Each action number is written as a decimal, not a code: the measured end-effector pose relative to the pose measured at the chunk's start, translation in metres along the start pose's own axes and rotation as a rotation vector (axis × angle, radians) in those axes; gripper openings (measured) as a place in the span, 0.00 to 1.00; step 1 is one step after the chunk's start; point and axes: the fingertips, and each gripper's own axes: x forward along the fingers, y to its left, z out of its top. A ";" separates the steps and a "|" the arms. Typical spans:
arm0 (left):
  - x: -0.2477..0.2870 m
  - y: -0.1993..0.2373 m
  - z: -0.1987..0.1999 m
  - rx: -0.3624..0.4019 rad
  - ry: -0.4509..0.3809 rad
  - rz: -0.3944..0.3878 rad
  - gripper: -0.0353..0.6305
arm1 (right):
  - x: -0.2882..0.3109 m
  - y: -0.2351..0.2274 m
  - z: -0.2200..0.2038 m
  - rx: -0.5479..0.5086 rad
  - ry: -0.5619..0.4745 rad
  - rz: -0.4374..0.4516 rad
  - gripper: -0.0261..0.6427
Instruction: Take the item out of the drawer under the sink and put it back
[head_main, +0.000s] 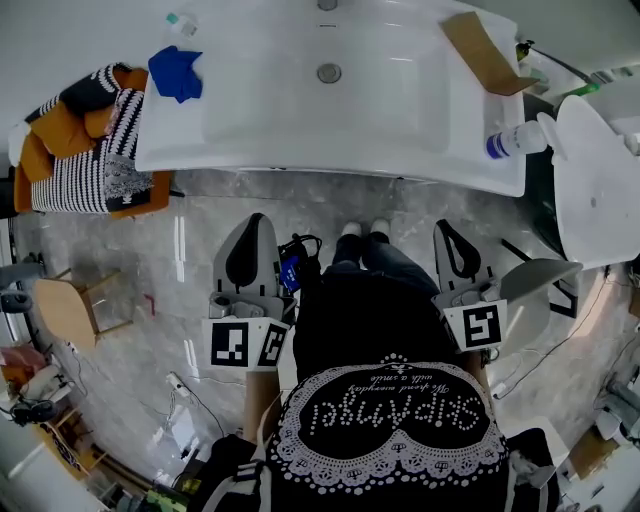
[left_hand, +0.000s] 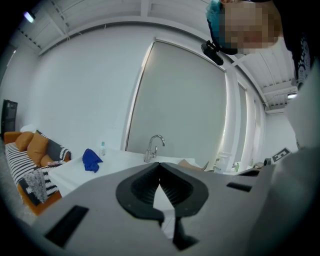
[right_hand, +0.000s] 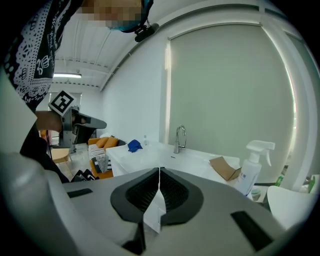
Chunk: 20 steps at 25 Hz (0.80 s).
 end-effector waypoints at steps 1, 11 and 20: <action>0.004 -0.008 0.000 -0.002 -0.002 -0.009 0.06 | -0.002 -0.006 -0.001 0.002 0.000 -0.003 0.07; 0.028 -0.066 -0.002 0.004 -0.024 -0.049 0.06 | -0.027 -0.051 -0.011 -0.006 -0.023 -0.026 0.07; 0.049 -0.110 0.002 0.012 -0.048 -0.129 0.06 | -0.049 -0.079 -0.016 0.004 -0.045 -0.082 0.07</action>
